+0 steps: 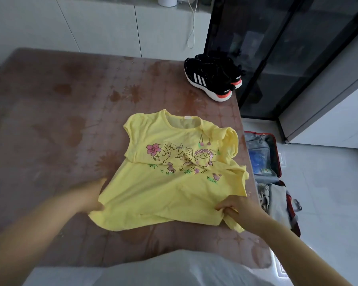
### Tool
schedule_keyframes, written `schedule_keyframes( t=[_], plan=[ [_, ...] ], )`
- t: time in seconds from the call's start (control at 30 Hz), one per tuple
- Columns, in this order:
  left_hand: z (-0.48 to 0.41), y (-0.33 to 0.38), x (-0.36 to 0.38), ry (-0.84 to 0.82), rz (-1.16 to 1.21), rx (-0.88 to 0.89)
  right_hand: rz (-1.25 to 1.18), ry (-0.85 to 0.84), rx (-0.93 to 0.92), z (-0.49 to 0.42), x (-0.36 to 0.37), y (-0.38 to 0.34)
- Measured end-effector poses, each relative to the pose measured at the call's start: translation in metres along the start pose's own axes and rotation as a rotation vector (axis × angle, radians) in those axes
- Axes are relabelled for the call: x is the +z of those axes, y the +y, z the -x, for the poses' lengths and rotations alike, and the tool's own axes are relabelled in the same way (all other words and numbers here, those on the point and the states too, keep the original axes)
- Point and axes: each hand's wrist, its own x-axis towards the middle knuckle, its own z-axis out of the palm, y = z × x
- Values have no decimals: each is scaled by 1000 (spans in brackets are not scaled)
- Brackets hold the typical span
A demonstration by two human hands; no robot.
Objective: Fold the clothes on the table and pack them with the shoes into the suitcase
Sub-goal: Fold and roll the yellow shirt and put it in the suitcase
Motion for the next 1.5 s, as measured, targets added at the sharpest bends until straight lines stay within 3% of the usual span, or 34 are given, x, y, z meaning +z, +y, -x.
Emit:
schedule_keyframes(
  t=[0.1, 0.23, 0.33, 0.43, 0.53, 0.67, 0.77, 0.83, 0.93, 1.03, 1.1, 1.17, 1.27, 1.33, 1.43, 1.5],
  plan=[
    [-17, 6, -26, 62, 78, 35, 25, -60, 0, -1, 1, 2],
    [-57, 29, -67, 324, 300, 103, -128, -141, 16, -3, -22, -7],
    [-94, 46, -92, 470, 371, 213, -156, 160, 38, -25, -54, -12],
    [-129, 63, -109, 496, 370, 239, -98, 466, 130, -62, -87, -18],
    [-159, 75, -122, 481, 422, 169, -155, 593, 299, -104, -112, -17],
    [-182, 79, -128, 453, 479, 91, -339, 428, 481, -145, -127, -4],
    [-190, 76, -131, 470, 449, 88, -155, 143, 475, -154, -142, 2],
    [-193, 71, -140, 482, 488, 117, -113, 144, 470, -158, -158, 4],
    [-192, 62, -173, 590, 622, 151, -273, 433, 423, -165, -189, -2],
    [-179, 56, -214, 811, 563, 116, -291, 753, 290, -175, -215, -22],
    [-171, 55, -238, 934, 558, 100, -289, 807, 171, -181, -223, -41],
    [-169, 54, -252, 945, 639, 130, -351, 746, 48, -181, -220, -57],
    [-167, 57, -241, 729, 783, 261, -343, 624, -39, -170, -196, -65],
    [-153, 60, -210, 618, 748, 323, -218, 507, -65, -152, -172, -61],
    [-124, 53, -136, 474, 651, 448, -146, 175, -88, -112, -126, -43],
    [-105, 34, -79, 420, 586, 374, -103, 53, -12, -82, -94, -26]
  ],
)
